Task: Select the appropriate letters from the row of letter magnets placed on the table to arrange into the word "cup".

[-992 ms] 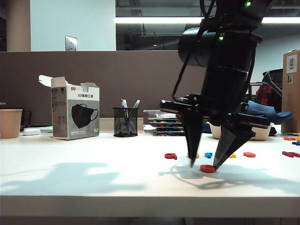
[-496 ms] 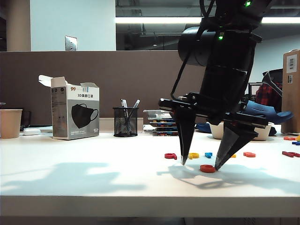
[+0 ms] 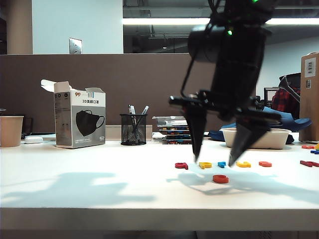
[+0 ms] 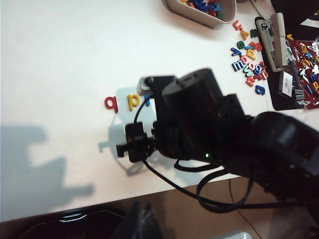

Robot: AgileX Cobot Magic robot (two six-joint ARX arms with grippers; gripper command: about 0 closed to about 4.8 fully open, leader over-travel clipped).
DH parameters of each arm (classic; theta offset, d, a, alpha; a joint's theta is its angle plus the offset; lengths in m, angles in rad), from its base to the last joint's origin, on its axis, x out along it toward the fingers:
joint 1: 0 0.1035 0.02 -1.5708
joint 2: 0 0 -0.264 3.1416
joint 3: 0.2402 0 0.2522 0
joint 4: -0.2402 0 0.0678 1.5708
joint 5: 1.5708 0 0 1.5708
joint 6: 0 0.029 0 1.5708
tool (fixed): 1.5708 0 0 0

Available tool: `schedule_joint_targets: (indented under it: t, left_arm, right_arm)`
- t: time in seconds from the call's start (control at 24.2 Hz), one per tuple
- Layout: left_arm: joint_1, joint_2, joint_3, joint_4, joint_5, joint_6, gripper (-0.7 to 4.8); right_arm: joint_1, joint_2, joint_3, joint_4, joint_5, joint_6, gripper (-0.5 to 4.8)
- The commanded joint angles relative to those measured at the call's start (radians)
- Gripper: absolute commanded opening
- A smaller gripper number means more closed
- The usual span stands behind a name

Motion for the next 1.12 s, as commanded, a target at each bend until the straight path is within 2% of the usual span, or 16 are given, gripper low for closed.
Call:
schedule_joint_targets:
  t: [0.04, 0.25, 0.45, 0.58, 0.87, 1.12]
  left_arm:
    - [0.000, -0.003, 0.003, 0.002, -0.005, -0.002, -0.05]
    - [0.000, -0.003, 0.003, 0.003, -0.005, -0.002, -0.05]
    - [0.000, -0.003, 0.003, 0.002, -0.005, -0.002, -0.05]
    - [0.000, -0.003, 0.003, 0.002, -0.005, -0.002, -0.05]
    - [0.000, -0.003, 0.003, 0.002, -0.005, -0.002, -0.05]
    - [0.000, -0.003, 0.003, 0.002, -0.005, -0.002, -0.05]
  right_arm:
    - [0.002, -0.005, 0.042, -0.026, 0.015, -0.024, 3.07]
    - [0.002, -0.005, 0.127, -0.081, 0.020, -0.029, 3.07]
    - [-0.013, -0.005, 0.222, -0.169, 0.090, -0.064, 3.06]
    - [-0.066, -0.005, 0.264, -0.216, 0.085, -0.081, 3.06]
    - [-0.149, -0.002, 0.262, -0.242, 0.086, -0.129, 3.06]
    - [-0.169, 0.030, 0.263, -0.227, 0.086, -0.129, 3.06]
